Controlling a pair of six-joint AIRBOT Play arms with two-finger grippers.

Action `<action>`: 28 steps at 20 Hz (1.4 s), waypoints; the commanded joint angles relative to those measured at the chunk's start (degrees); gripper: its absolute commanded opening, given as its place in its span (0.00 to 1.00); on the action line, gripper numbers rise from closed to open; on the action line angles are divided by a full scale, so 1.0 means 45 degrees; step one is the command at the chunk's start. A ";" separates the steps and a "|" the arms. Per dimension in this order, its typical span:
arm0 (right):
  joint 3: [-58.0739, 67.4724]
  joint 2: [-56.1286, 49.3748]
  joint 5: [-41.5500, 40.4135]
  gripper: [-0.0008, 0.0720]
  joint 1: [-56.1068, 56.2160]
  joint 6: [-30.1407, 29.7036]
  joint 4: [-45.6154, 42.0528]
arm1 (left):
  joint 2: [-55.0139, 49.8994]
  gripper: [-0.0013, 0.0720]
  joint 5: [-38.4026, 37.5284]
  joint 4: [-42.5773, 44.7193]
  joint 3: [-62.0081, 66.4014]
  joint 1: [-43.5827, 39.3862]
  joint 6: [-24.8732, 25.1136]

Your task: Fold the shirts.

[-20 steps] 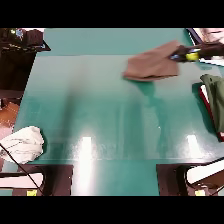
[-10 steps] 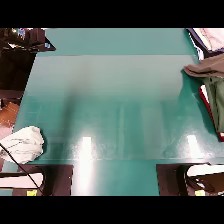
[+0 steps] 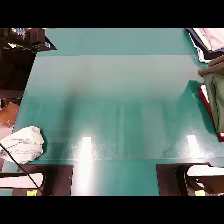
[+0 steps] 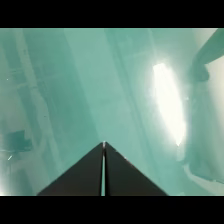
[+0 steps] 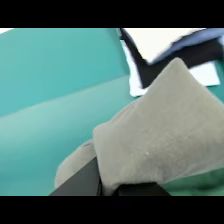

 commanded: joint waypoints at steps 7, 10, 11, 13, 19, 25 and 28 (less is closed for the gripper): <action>-0.2807 0.2832 0.1661 0.04 -0.1311 0.1146 -0.3560 | 0.0010 0.06 -0.0219 0.0000 -0.0005 -0.0005 0.0695; -0.3915 0.3317 0.2273 0.04 -0.1991 0.1195 -0.4192 | 0.0010 0.06 -0.0520 0.0000 -0.0005 0.0000 0.0879; -0.4371 0.3507 0.2307 0.05 -0.2288 0.1200 -0.4187 | 0.0010 0.06 -0.0549 -0.0005 -0.0005 0.0000 0.0928; -0.5270 0.3842 0.2181 0.58 -0.2778 0.1200 -0.4187 | 0.0010 0.06 -0.0563 -0.0005 -0.0005 0.0000 0.0928; -0.6868 0.4833 0.1642 0.79 -0.3779 0.1477 -0.3774 | 0.0010 0.06 -0.0408 -0.0005 -0.0005 0.0000 0.0928; -0.6873 0.5435 0.0787 0.79 -0.3400 0.1515 0.2093 | 0.0010 0.06 -0.0121 -0.0015 0.0000 0.0000 0.0918; -0.6873 0.5906 0.0525 0.55 -0.2103 0.1511 0.3055 | 0.0010 0.06 0.0073 -0.0010 0.0000 0.0000 0.0918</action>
